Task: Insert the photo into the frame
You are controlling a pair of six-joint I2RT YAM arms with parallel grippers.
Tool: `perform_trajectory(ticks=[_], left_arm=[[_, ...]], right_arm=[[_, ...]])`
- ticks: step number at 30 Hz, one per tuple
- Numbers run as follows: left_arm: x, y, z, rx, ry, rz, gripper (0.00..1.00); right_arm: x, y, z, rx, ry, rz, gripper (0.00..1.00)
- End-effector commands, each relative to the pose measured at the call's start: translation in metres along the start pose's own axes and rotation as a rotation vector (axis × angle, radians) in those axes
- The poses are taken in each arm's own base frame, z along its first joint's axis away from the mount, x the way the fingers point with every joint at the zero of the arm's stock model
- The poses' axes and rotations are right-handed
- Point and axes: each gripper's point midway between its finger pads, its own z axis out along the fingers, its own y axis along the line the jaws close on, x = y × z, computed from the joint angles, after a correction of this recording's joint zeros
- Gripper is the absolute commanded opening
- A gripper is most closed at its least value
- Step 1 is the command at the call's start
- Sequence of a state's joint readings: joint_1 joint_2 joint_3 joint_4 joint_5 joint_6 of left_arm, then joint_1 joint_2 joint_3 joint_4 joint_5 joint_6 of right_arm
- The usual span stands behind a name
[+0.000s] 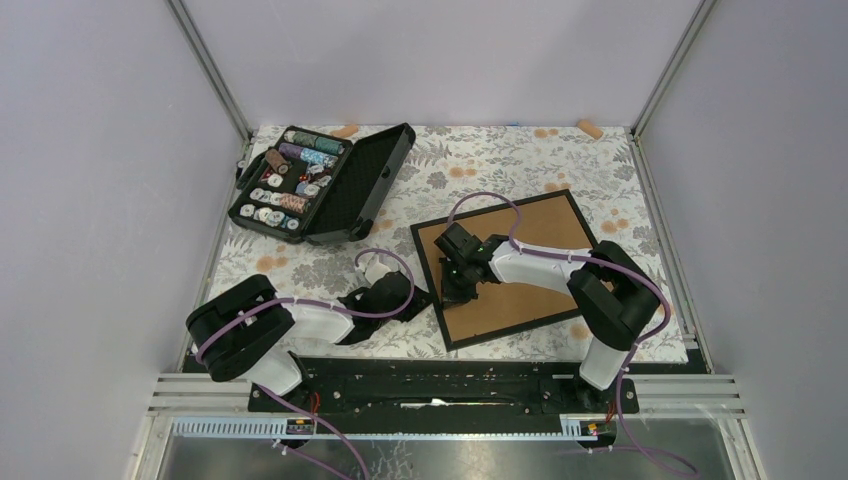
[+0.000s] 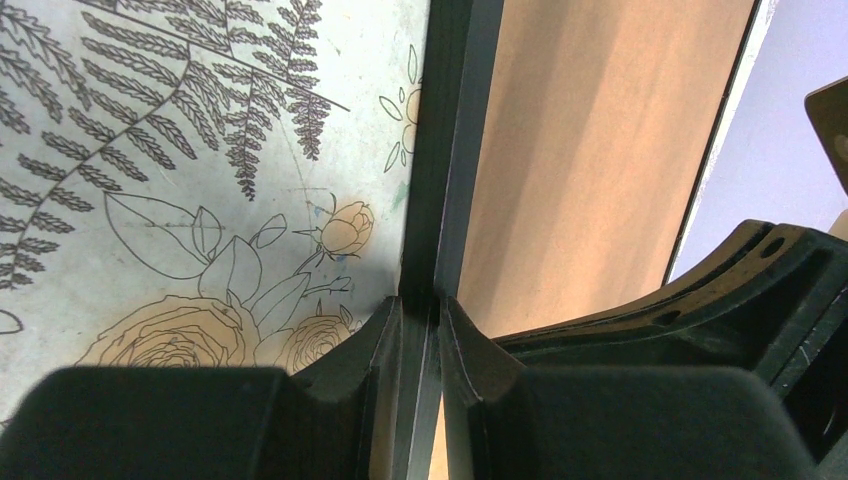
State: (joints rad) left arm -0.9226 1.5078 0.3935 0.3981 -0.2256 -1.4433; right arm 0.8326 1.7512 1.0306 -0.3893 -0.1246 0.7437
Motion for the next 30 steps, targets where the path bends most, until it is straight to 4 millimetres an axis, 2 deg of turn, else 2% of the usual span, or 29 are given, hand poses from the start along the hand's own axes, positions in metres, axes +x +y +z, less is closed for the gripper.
perform_trajectory(ticks=[1, 10, 14, 24, 25, 27, 30], left_arm=[[-0.010, 0.149, -0.022, -0.506, -0.026, 0.156, 0.22], [-0.010, 0.150, -0.022, -0.515, -0.022, 0.158, 0.21], [-0.010, 0.150, -0.022, -0.517, -0.023, 0.159, 0.21], [-0.010, 0.151, -0.021, -0.521, -0.023, 0.159, 0.20], [-0.010, 0.151, -0.021, -0.520, -0.021, 0.159, 0.20], [-0.009, 0.151, -0.020, -0.521, -0.018, 0.162, 0.19], [-0.009, 0.151, -0.020, -0.522, -0.018, 0.163, 0.19]], right_arm=[[0.016, -0.075, 0.002, 0.297, 0.030, -0.008, 0.00], [0.014, -0.068, 0.000, 0.251, 0.015, 0.005, 0.10], [0.018, -0.063, 0.001, 0.176, 0.025, 0.032, 0.18], [0.015, -0.061, 0.005, 0.136, 0.027, 0.046, 0.12], [0.014, -0.057, 0.005, 0.120, 0.032, 0.026, 0.14], [0.011, -0.047, 0.001, 0.087, 0.025, -0.008, 0.30], [0.004, -0.030, -0.004, 0.036, 0.017, -0.008, 0.36]])
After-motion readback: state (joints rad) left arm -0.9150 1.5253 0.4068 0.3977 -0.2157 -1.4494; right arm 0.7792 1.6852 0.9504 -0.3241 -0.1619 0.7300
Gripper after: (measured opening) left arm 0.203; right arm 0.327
